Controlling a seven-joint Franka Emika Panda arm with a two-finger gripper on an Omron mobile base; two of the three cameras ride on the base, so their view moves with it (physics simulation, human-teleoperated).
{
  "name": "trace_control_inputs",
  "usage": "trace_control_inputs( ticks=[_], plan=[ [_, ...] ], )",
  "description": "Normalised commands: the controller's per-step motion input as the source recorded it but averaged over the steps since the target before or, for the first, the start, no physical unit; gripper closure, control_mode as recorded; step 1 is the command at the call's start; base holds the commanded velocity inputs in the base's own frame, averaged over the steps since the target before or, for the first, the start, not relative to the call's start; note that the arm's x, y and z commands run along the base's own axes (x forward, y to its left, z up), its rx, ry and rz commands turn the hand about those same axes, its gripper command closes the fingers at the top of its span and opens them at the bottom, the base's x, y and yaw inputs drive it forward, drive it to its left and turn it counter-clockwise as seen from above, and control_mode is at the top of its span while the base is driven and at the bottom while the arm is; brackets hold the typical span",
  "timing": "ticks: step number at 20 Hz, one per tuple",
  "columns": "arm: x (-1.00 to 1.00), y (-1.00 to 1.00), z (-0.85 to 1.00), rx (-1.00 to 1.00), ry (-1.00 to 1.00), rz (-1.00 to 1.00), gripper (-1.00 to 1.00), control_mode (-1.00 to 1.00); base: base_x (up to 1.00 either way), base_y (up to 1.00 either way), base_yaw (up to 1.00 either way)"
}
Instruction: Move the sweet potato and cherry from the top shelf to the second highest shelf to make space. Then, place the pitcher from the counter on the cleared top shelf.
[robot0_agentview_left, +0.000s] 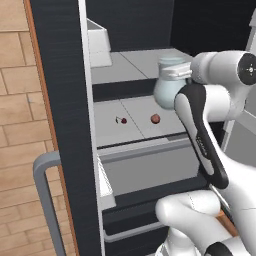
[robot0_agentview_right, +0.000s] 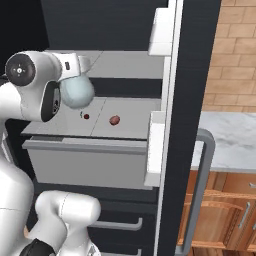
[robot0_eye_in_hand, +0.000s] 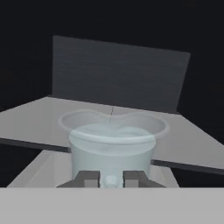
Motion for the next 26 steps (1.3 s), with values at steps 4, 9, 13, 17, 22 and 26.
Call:
trace_control_inputs(
  ticks=[4, 9, 13, 17, 22, 26],
  plan=[
    [0.04, 0.00, 0.20, 0.05, -0.19, 0.08, 1.00, -1.00, 0.00, 0.00, 0.00],
    [0.16, 0.00, 0.05, 0.02, -0.21, 0.05, 1.00, -1.00, 0.00, 0.00, 0.00],
    [0.34, 0.00, 0.09, 0.01, -0.14, 0.00, 1.00, -1.00, 0.00, 0.00, 0.00],
    [0.53, 0.00, 0.24, 0.03, -0.02, 0.00, 1.00, -1.00, 0.00, 0.00, 0.00],
    [0.62, 0.00, 0.37, 0.07, 0.00, 0.00, 1.00, -1.00, 0.00, 0.00, 0.00],
    [0.73, 0.01, 0.19, 0.04, 0.00, 0.00, 1.00, -1.00, 0.00, 0.00, 0.00]
  ],
)
